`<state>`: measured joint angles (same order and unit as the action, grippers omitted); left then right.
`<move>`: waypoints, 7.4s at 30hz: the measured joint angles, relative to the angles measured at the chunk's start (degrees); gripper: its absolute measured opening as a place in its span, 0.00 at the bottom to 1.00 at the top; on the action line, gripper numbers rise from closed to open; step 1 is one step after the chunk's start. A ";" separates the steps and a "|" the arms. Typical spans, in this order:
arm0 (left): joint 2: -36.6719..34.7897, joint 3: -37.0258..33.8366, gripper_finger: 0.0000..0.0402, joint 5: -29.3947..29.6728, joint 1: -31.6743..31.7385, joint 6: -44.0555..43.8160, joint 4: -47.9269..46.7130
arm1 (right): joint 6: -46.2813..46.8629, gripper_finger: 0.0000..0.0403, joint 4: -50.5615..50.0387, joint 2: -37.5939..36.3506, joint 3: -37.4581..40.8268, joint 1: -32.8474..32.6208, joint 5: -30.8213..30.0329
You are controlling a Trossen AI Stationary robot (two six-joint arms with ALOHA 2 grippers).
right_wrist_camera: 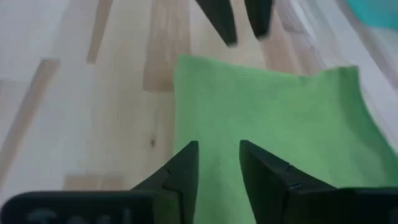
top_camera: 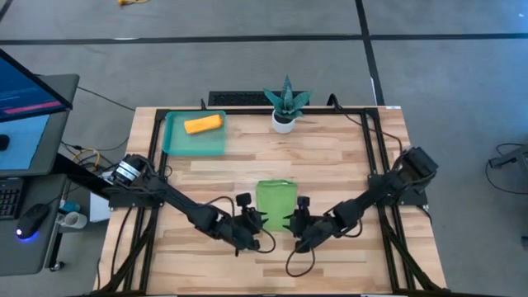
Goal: Roll microfiber towels into tight, uniform cylinder then place into a basket
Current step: Roll the light green microfiber cloth
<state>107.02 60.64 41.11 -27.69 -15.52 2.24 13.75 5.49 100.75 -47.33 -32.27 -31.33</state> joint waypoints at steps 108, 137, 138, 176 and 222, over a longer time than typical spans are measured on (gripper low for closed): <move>3.34 1.15 0.19 2.31 -12.44 15.33 -2.78 | -11.42 0.10 3.09 -7.68 -0.26 -10.67 -6.05; 9.88 2.80 0.47 -6.23 -6.93 1.24 -4.99 | -12.33 0.46 4.26 3.46 -0.88 -4.90 -1.71; 9.88 2.80 0.46 -6.39 -6.68 0.67 -5.20 | -11.88 0.46 3.73 3.83 -0.87 -4.40 -0.85; 10.93 8.86 0.25 -4.11 -6.13 -8.33 -24.89 | 0.75 0.25 2.49 8.85 -1.36 1.77 14.19; 10.80 21.47 0.02 -36.70 -5.19 -31.84 -36.31 | 26.20 0.02 -7.40 5.42 -10.56 6.48 46.86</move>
<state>117.82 82.11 4.41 -32.89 -47.37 -34.07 39.95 -1.90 106.17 -57.89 -25.78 15.53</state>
